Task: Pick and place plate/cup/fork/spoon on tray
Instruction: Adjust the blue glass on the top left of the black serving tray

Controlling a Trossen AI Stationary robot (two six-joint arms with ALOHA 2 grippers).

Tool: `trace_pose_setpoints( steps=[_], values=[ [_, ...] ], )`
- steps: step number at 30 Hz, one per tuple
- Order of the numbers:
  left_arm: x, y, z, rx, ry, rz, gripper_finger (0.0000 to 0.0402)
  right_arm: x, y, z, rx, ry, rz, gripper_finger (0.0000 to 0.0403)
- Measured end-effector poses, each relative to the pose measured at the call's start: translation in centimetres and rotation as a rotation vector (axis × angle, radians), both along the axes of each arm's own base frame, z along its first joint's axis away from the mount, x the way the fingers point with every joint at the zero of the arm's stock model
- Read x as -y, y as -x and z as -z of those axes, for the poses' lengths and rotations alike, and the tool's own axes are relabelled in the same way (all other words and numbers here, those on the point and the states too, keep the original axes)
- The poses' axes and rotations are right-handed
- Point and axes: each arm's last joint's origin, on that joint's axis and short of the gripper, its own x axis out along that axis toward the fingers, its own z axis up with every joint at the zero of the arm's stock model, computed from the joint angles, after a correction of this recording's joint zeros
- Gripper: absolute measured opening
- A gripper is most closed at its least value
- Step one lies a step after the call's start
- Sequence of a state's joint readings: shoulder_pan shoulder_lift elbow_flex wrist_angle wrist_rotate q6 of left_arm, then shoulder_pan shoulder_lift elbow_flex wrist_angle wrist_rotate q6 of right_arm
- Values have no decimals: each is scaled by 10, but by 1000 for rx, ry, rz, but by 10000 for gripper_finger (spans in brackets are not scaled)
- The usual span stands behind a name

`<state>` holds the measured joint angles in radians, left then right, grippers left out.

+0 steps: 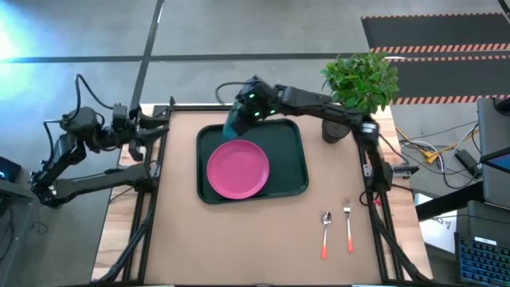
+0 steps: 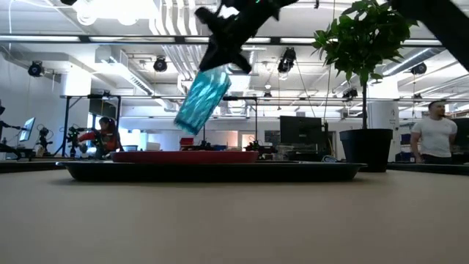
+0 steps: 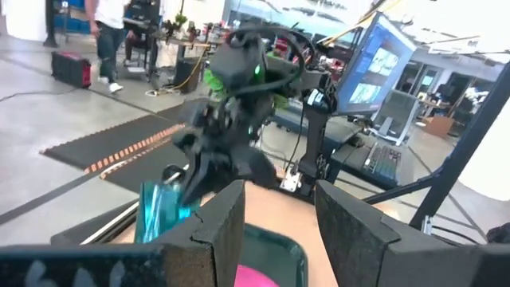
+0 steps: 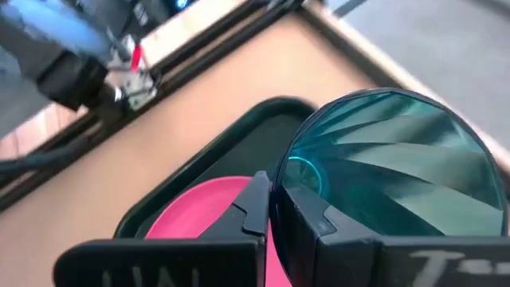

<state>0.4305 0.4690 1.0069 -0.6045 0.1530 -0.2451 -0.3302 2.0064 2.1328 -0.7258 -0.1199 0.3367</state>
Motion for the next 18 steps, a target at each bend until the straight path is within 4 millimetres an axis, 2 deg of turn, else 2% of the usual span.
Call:
trace_pose_setpoints(
  steps=[6,10,18],
  values=[
    [-1,0,7,-67,28,-28,136,0,-46,29,30,-10,-106,9],
    [-1,1,8,-75,33,-31,136,0,-47,36,48,-49,-117,9],
    [-1,0,8,-76,33,-31,136,4,-41,24,-5,75,-63,9]
  ],
)
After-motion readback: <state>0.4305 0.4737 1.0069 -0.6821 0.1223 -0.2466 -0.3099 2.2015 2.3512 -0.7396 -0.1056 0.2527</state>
